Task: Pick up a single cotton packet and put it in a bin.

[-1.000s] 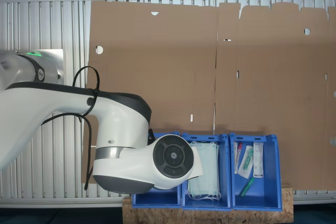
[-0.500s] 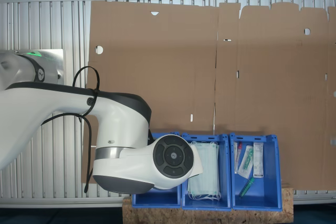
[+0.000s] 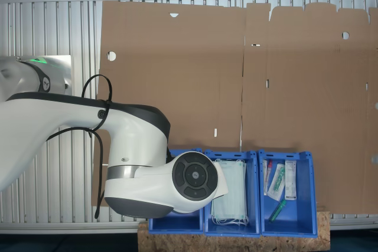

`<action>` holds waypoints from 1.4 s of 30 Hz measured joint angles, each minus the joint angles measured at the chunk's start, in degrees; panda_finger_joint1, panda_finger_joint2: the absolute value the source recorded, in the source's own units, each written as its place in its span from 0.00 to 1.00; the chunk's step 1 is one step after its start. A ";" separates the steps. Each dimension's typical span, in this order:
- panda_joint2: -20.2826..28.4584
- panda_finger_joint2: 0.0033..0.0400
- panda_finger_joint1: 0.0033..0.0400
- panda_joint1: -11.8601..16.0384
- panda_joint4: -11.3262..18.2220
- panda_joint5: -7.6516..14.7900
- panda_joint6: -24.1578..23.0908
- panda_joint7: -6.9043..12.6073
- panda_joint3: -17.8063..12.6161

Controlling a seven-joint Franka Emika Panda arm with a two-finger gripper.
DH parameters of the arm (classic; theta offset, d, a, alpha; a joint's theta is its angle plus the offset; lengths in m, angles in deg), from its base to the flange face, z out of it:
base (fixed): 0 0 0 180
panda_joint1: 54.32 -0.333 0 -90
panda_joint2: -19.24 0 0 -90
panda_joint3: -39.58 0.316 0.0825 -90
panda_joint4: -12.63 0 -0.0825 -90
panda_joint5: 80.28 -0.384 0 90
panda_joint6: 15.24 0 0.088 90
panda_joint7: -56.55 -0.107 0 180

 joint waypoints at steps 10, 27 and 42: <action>0.00 0.73 0.73 0.00 0.00 0.00 0.00 0.58 0.00; 0.00 1.00 1.00 0.00 0.00 0.00 0.00 1.07 0.00; 0.00 1.00 1.00 0.00 0.00 0.00 0.00 1.14 0.00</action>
